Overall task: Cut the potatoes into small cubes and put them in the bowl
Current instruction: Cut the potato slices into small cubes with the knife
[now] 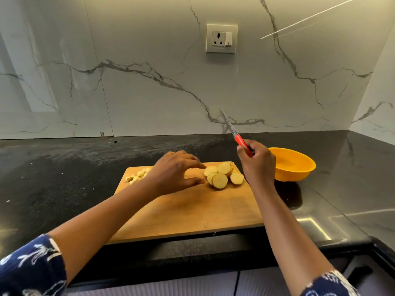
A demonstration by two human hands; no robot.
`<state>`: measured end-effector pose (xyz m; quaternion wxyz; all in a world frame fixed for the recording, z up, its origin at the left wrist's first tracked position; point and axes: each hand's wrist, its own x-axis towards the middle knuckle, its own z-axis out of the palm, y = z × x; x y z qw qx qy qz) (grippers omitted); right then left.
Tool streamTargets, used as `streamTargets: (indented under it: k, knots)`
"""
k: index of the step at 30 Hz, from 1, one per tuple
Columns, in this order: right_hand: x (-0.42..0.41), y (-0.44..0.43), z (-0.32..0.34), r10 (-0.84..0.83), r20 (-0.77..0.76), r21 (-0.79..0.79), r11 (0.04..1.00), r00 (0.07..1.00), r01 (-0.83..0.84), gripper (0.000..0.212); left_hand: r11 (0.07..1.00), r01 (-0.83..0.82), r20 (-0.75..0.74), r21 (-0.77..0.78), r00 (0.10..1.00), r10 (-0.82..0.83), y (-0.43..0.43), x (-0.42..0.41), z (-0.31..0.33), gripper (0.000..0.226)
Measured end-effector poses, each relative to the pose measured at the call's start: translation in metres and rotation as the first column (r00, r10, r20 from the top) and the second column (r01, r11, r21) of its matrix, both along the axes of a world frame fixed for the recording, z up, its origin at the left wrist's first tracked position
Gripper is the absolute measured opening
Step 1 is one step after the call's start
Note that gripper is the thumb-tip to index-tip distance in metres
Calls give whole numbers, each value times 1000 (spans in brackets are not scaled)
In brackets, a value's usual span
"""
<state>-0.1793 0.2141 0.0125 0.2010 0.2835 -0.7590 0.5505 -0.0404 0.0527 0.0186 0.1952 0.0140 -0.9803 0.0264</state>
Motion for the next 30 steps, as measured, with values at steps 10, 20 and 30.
streamTargets:
  k: [10,20,30]
  knots:
    - [-11,4,-13,-39,-4,65,997,999,40,27,998,-54,108,-43,992,59,35,-40,-2,58]
    - [-5,3,-15,-33,-38,118,992,999,38,28,868,-50,11,495,999,51,46,-32,5,24]
    - [5,-1,-15,55,-60,189,981,997,-43,28,396,-298,211,868,946,248,0,30,15,12]
